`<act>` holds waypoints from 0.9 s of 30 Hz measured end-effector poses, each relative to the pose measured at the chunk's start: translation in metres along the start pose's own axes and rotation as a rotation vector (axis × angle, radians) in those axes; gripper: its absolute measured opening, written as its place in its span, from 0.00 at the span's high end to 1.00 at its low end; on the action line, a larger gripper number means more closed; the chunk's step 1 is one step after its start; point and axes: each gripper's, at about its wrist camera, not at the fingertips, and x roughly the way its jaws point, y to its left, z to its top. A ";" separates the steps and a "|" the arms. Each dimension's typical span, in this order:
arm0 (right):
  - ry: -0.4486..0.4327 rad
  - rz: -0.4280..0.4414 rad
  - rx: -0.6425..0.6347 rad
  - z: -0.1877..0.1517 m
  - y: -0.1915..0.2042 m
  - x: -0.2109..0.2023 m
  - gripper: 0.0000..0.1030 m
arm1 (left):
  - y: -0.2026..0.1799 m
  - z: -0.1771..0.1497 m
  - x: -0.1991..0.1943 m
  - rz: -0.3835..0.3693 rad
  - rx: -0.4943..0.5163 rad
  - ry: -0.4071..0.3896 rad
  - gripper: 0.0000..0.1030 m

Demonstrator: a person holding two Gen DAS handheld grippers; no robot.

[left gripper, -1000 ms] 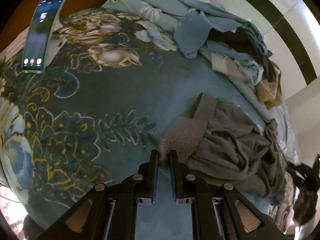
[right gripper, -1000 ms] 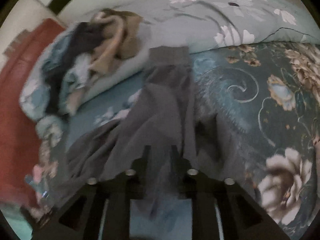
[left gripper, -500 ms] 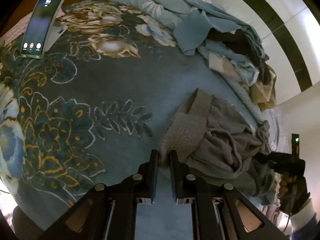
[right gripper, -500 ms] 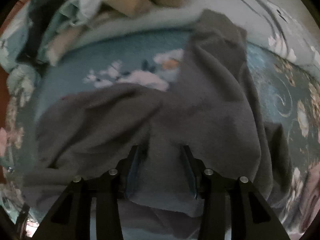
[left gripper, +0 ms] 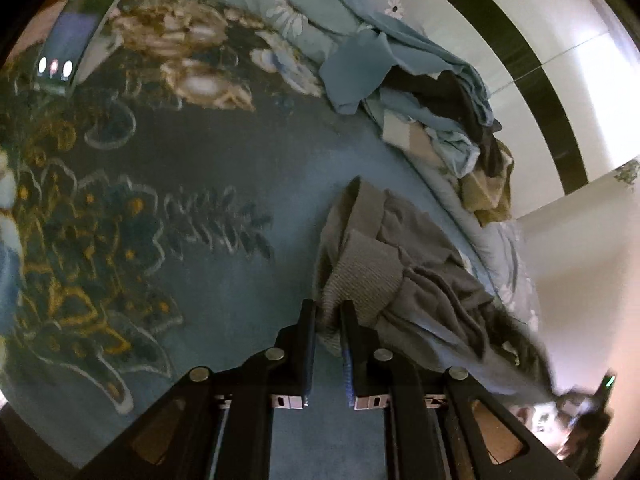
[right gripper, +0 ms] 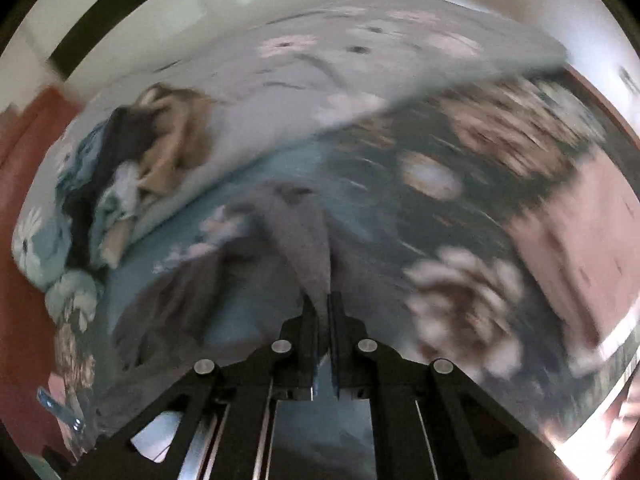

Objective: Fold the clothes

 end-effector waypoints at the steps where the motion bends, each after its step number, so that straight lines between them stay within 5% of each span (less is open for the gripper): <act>1: 0.024 -0.005 0.051 -0.010 -0.017 0.001 0.96 | 0.003 -0.003 0.001 -0.011 -0.007 0.009 0.86; 7: 0.088 0.081 0.333 -0.067 -0.070 0.003 0.96 | 0.016 0.007 0.007 -0.044 -0.019 0.078 0.86; 13: 0.103 0.020 0.219 -0.072 -0.045 -0.003 0.96 | 0.023 0.020 -0.006 -0.036 0.005 0.084 0.87; 19: 0.192 -0.017 0.180 -0.069 -0.068 0.024 0.95 | 0.028 0.013 -0.009 -0.017 -0.049 0.085 0.86; 25: 0.253 0.032 0.117 -0.061 -0.080 0.043 0.95 | 0.020 -0.010 -0.003 -0.003 -0.119 0.109 0.51; 27: 0.255 0.057 0.069 -0.063 -0.082 0.041 0.88 | 0.015 -0.017 0.001 0.026 -0.105 0.120 0.46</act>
